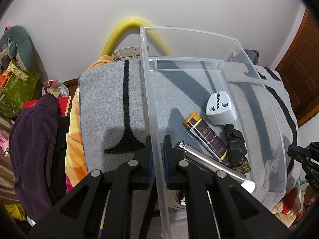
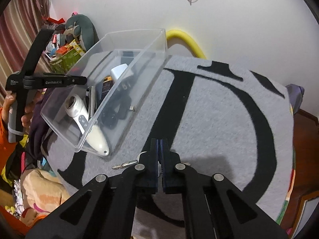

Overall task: Organize rigid objects
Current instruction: 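Move the right gripper to the keys and grasp them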

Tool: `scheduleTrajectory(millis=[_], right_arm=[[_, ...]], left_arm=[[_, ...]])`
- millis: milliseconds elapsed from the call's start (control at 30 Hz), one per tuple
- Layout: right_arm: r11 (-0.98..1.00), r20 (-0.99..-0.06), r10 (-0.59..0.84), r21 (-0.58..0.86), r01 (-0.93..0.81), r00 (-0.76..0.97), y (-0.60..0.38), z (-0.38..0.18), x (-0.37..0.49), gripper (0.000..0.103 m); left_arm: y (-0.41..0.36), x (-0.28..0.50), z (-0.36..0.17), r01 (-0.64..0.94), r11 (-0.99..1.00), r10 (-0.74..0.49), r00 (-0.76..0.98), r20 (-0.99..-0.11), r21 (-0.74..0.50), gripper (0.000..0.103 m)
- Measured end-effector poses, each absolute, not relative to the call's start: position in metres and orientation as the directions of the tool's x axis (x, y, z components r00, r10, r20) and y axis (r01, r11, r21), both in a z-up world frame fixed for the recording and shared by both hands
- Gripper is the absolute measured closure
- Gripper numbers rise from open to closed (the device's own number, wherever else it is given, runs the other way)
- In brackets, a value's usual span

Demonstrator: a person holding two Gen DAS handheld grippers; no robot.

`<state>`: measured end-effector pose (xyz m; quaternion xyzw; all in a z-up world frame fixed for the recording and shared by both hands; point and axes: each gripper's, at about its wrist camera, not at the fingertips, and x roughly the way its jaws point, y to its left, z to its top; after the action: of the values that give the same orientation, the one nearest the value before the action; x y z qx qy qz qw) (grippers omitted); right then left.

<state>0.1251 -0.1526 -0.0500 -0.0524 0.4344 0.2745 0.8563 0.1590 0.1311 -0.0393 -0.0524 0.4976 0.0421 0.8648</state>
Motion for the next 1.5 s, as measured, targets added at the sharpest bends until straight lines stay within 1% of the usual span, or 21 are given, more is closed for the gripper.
scheduleTrajectory(millis=[67, 100, 167, 200, 233, 300, 367, 500, 533, 600, 667, 733, 767, 800, 1167, 1333, 1500], right_arm=[[0.842, -0.780, 0.431, 0.166, -0.514, 0.454, -0.154, -0.050, 0.124, 0.100], [0.839, -0.786, 0.434, 0.175, -0.515, 0.441, -0.154, -0.052, 0.124, 0.098], [0.836, -0.802, 0.423, 0.166, -0.523, 0.422, -0.153, -0.056, 0.120, 0.091], [0.836, -0.806, 0.414, 0.154, -0.526, 0.422, -0.152, -0.058, 0.117, 0.077], [0.835, -0.810, 0.406, 0.141, -0.531, 0.423, -0.152, -0.061, 0.113, 0.057], [0.826, -0.812, 0.402, 0.120, -0.551, 0.424, -0.153, -0.066, 0.105, 0.040], [0.818, -0.821, 0.381, 0.086, -0.569, 0.424, -0.151, -0.071, 0.099, 0.039], [0.819, -0.855, 0.293, -0.007, -0.574, 0.429, -0.139, -0.089, 0.104, 0.039], [0.821, -0.856, 0.285, -0.014, -0.571, 0.431, -0.138, -0.092, 0.107, 0.038], [0.821, -0.847, 0.293, -0.016, -0.571, 0.444, -0.137, -0.092, 0.113, 0.035], [0.820, -0.844, 0.300, -0.010, -0.572, 0.445, -0.135, -0.092, 0.120, 0.035], [0.817, -0.846, 0.312, 0.007, -0.576, 0.432, -0.134, -0.093, 0.130, 0.036], [0.815, -0.846, 0.321, 0.017, -0.579, 0.427, -0.134, -0.093, 0.132, 0.039], [0.815, -0.844, 0.328, 0.024, -0.580, 0.425, -0.134, -0.094, 0.135, 0.045], [0.831, -0.823, 0.338, 0.034, -0.555, 0.457, -0.143, -0.090, 0.128, 0.045], [0.842, -0.802, 0.345, 0.036, -0.538, 0.487, -0.153, -0.075, 0.124, 0.045], [0.849, -0.759, 0.354, 0.017, -0.528, 0.546, -0.165, -0.044, 0.117, 0.045]], left_arm=[[0.131, 0.159, -0.039, -0.125, 0.991, 0.020, 0.501, -0.865, -0.049, 0.095], [0.131, 0.159, -0.039, -0.125, 0.991, 0.019, 0.502, -0.865, -0.051, 0.095], [0.131, 0.159, -0.039, -0.125, 0.991, 0.017, 0.503, -0.864, -0.053, 0.095], [0.131, 0.159, -0.039, -0.125, 0.991, 0.017, 0.503, -0.864, -0.054, 0.095], [0.132, 0.159, -0.039, -0.125, 0.991, 0.016, 0.503, -0.864, -0.055, 0.095], [0.132, 0.159, -0.039, -0.125, 0.991, 0.016, 0.503, -0.864, -0.054, 0.095], [0.132, 0.159, -0.039, -0.125, 0.991, 0.019, 0.503, -0.864, -0.051, 0.095], [0.130, 0.159, -0.039, -0.127, 0.991, 0.021, 0.503, -0.864, -0.050, 0.095], [0.130, 0.159, -0.039, -0.127, 0.991, 0.021, 0.503, -0.864, -0.050, 0.095], [0.130, 0.159, -0.039, -0.127, 0.991, 0.018, 0.502, -0.865, -0.052, 0.095], [0.129, 0.159, -0.039, -0.126, 0.991, 0.021, 0.501, -0.865, -0.049, 0.095], [0.129, 0.159, -0.039, -0.125, 0.991, 0.021, 0.503, -0.864, -0.048, 0.095], [0.129, 0.158, -0.039, -0.125, 0.991, 0.020, 0.504, -0.864, -0.050, 0.095], [0.129, 0.158, -0.039, -0.125, 0.991, 0.019, 0.504, -0.864, -0.051, 0.095], [0.130, 0.157, -0.039, -0.126, 0.991, 0.019, 0.505, -0.863, -0.052, 0.095], [0.130, 0.157, -0.039, -0.125, 0.991, 0.020, 0.505, -0.863, -0.051, 0.095], [0.130, 0.157, -0.039, -0.126, 0.991, 0.019, 0.505, -0.863, -0.051, 0.095]])
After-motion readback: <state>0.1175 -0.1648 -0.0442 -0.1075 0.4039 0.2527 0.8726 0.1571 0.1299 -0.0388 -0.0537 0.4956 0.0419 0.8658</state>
